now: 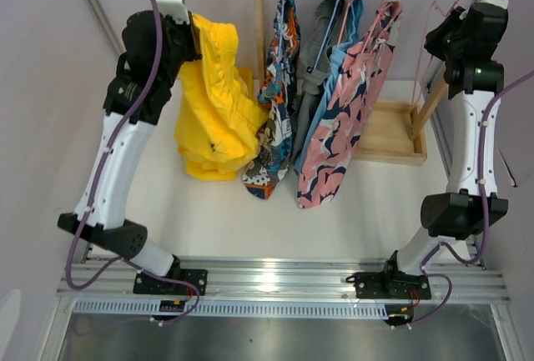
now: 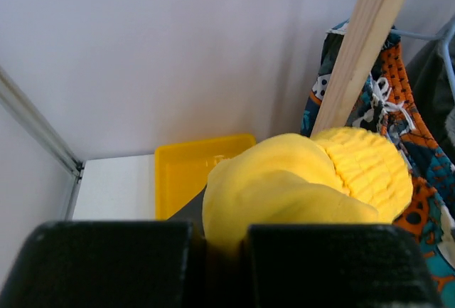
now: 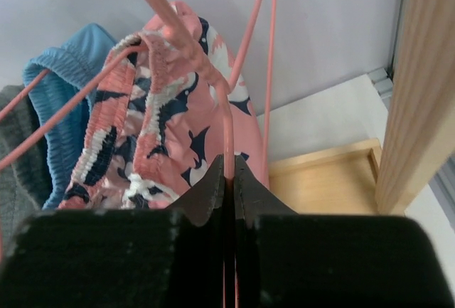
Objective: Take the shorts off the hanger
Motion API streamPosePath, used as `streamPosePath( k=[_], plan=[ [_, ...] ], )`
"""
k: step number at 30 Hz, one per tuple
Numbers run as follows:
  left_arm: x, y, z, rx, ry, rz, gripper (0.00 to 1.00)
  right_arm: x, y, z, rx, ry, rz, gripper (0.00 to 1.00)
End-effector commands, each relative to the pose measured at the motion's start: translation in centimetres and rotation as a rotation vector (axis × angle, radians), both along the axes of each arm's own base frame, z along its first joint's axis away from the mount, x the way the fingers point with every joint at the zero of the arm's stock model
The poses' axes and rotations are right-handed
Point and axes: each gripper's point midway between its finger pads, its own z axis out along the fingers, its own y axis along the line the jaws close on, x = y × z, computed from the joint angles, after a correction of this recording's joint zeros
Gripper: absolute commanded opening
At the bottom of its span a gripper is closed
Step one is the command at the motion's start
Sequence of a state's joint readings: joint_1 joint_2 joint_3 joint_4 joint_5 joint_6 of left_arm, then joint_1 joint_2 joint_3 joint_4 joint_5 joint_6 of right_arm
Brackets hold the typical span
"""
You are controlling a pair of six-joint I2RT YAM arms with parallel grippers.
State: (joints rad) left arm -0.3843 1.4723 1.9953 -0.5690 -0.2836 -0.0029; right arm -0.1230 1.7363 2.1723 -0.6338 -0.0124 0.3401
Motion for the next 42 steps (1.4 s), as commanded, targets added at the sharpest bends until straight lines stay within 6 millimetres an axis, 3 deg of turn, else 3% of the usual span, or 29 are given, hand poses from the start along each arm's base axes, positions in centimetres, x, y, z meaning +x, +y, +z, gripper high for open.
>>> streamPosePath(
  k=[1, 2, 3, 4, 6, 8, 9, 13, 17, 18, 20, 21, 22, 23, 24, 25, 27, 28, 29, 31, 33, 34, 35, 36, 37, 38, 39, 41, 42],
  plan=[
    [3.0, -1.2, 2.9, -0.056, -0.070, -0.086, 0.00, -2.6, 0.2, 1.2, 0.014, -0.031, 0.008, 0.20],
    [3.6, -1.2, 3.6, -0.058, -0.088, -0.087, 0.00, -2.8, 0.1, 0.2, 0.017, -0.007, 0.005, 0.38],
    [4.3, -0.8, 4.2, -0.050, -0.103, -0.076, 0.00, -3.2, -0.1, 0.0, 0.015, -0.003, -0.001, 0.81],
    [6.5, -1.1, 2.4, -0.031, -0.067, -0.062, 0.00, -4.4, -0.1, 1.0, 0.011, -0.029, -0.005, 0.88],
    [7.6, -0.3, 3.6, -0.035, -0.100, -0.036, 0.00, -5.1, -0.2, -0.2, 0.011, -0.015, -0.010, 0.99],
    [9.7, 0.4, 2.7, -0.038, -0.083, -0.008, 0.00, -6.8, -0.2, 0.5, 0.011, -0.038, -0.018, 0.99],
    [10.0, 0.7, 2.9, -0.044, -0.092, 0.002, 0.00, -7.1, -0.4, -0.4, 0.018, -0.022, -0.022, 0.99],
    [11.5, 1.7, 2.8, -0.042, -0.121, 0.025, 0.00, -9.4, 0.4, 0.5, 0.029, -0.060, -0.001, 1.00],
    [14.6, 1.4, -0.8, -0.032, -0.074, 0.021, 0.09, -12.2, 1.7, 2.4, 0.046, -0.107, 0.034, 0.99],
    [16.1, 1.3, -3.2, -0.030, -0.033, 0.030, 0.11, -12.8, 2.0, 2.9, 0.057, -0.119, 0.040, 0.99],
    [17.6, 1.5, -6.3, -0.039, 0.019, 0.055, 0.25, -14.5, 3.1, 4.0, 0.057, -0.156, 0.077, 0.99],
    [18.7, 1.4, -8.7, -0.034, 0.056, 0.059, 0.39, -15.0, 3.2, 4.5, 0.054, -0.168, 0.081, 0.99],
    [19.2, 1.2, -10.0, -0.035, 0.081, 0.060, 0.84, -15.8, 3.6, 5.4, 0.051, -0.189, 0.093, 0.99],
    [19.5, 1.4, -11.0, -0.054, 0.103, 0.080, 0.99, -16.6, 4.0, 6.3, 0.049, -0.213, 0.103, 0.99],
    [19.8, 1.3, -13.0, -0.048, 0.158, 0.082, 0.99, -17.1, 4.2, 6.9, 0.048, -0.228, 0.112, 1.00],
    [19.7, 1.2, -13.4, -0.073, 0.176, 0.086, 0.99, -17.6, 5.3, 8.1, 0.058, -0.258, 0.161, 0.99],
    [19.0, 1.3, -13.3, -0.091, 0.199, 0.100, 0.99, -17.4, 6.5, 9.4, 0.072, -0.298, 0.224, 0.99],
    [17.5, 1.1, -11.3, -0.104, 0.174, 0.098, 0.99, -17.7, 7.6, 10.3, 0.083, -0.318, 0.282, 0.99],
    [16.7, 1.4, -12.3, -0.090, 0.201, 0.126, 0.99, -17.3, 8.2, 10.7, 0.089, -0.328, 0.308, 0.99],
    [13.3, 1.0, -10.3, -0.080, 0.161, 0.110, 0.99, -15.3, 9.4, 10.2, 0.108, -0.302, 0.349, 1.00],
    [10.6, 0.6, -7.6, -0.086, 0.096, 0.091, 0.99, -12.9, 10.0, 9.8, 0.119, -0.282, 0.366, 1.00],
    [7.8, 0.5, -4.2, -0.103, 0.020, 0.065, 0.99, -12.1, 10.3, 9.5, 0.125, -0.271, 0.373, 1.00],
    [6.9, 0.3, -6.0, -0.094, 0.055, 0.059, 0.99, -11.5, 11.0, 9.8, 0.120, -0.278, 0.390, 0.99],
    [5.7, 0.3, -5.4, -0.099, 0.040, 0.046, 0.99, -10.6, 11.0, 9.4, 0.119, -0.269, 0.377, 0.99],
    [2.4, 0.4, -5.2, -0.110, 0.020, 0.025, 0.99, -7.9, 10.6, 7.9, 0.122, -0.227, 0.355, 1.00],
    [2.4, 0.0, -6.6, -0.101, 0.048, 0.021, 0.99, -7.0, 10.6, 7.0, 0.126, -0.205, 0.353, 0.99],
    [0.3, 0.5, -4.2, -0.125, -0.016, 0.005, 0.99, -6.5, 11.8, 6.7, 0.132, -0.202, 0.377, 0.99],
    [-1.2, 0.6, -5.9, -0.119, 0.001, -0.004, 1.00, -4.7, 11.5, 5.2, 0.139, -0.168, 0.358, 0.99],
    [-2.7, 1.1, -4.6, -0.135, -0.039, -0.008, 0.99, -4.1, 11.5, 4.9, 0.143, -0.167, 0.354, 0.98]
  ],
)
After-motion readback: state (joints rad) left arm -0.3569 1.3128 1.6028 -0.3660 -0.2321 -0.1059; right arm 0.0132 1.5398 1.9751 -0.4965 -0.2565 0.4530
